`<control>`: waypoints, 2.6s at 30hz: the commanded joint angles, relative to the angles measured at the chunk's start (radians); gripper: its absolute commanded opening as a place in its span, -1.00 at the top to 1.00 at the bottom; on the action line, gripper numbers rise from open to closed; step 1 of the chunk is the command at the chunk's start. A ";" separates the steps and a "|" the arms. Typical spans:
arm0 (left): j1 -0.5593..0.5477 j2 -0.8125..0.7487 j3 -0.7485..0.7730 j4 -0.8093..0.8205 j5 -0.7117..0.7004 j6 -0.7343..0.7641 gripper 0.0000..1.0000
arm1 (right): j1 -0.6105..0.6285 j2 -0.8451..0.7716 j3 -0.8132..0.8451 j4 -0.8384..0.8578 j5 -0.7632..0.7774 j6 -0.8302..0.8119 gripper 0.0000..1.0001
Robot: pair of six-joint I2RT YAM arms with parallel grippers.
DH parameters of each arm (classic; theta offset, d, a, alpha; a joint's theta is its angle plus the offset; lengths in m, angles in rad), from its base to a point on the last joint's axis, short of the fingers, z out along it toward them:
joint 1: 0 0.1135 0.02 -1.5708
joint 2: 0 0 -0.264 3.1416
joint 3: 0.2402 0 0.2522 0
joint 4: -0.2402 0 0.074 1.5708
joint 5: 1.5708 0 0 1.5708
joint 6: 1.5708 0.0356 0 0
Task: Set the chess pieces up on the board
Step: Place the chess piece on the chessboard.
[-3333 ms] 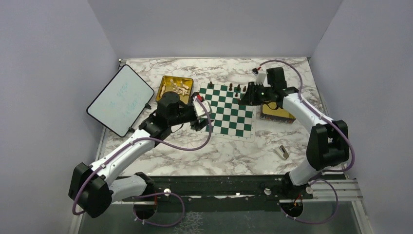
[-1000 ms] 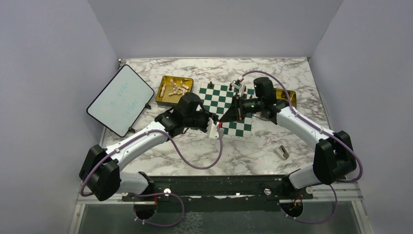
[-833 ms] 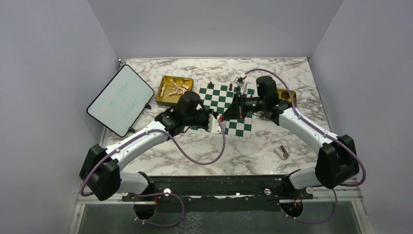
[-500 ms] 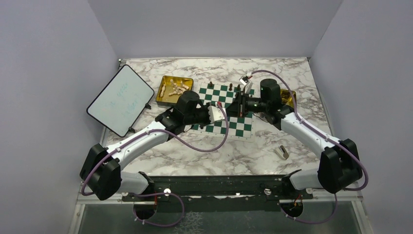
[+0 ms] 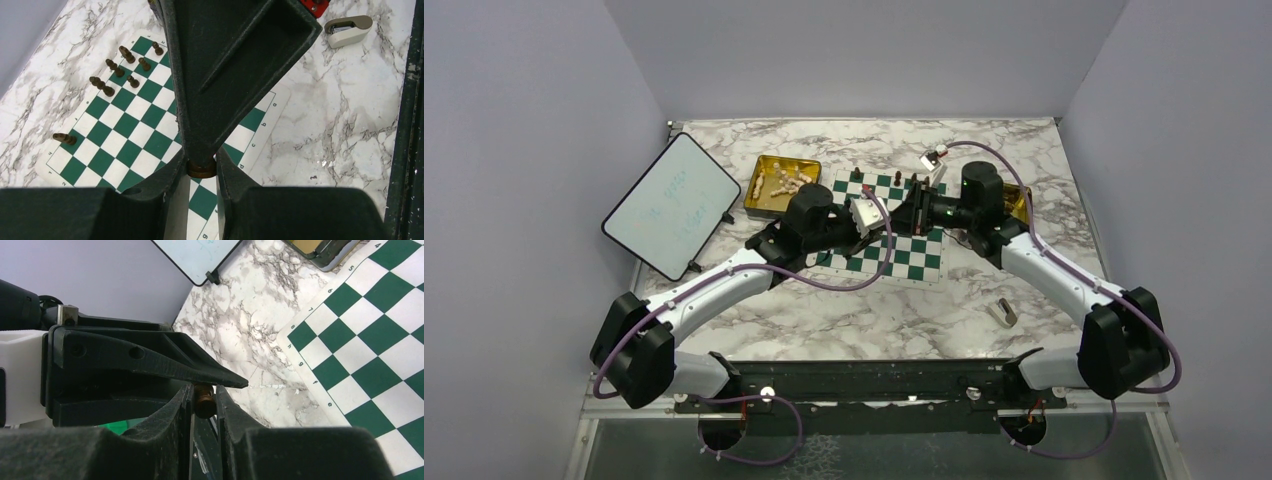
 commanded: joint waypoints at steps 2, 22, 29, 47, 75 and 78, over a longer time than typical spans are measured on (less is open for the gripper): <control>-0.006 0.003 0.003 0.045 -0.039 -0.034 0.66 | 0.008 -0.045 -0.017 0.038 0.052 0.013 0.59; 0.009 -0.049 -0.019 -0.089 -0.140 -0.090 -0.98 | -0.006 0.023 0.268 -0.425 0.626 -0.299 0.73; 0.103 -0.163 -0.107 -0.080 -0.160 -0.266 -0.98 | -0.019 0.171 0.442 -0.545 0.886 -0.415 0.73; 0.175 -0.365 -0.207 -0.170 -0.340 -0.405 -0.98 | -0.143 0.594 0.739 -0.625 1.064 -0.483 0.72; 0.149 -0.395 -0.217 -0.168 -0.354 -0.388 -0.98 | -0.205 0.849 0.862 -0.613 0.983 -0.463 0.67; 0.149 -0.396 -0.217 -0.168 -0.355 -0.388 -0.98 | -0.205 0.857 0.859 -0.607 0.983 -0.463 0.67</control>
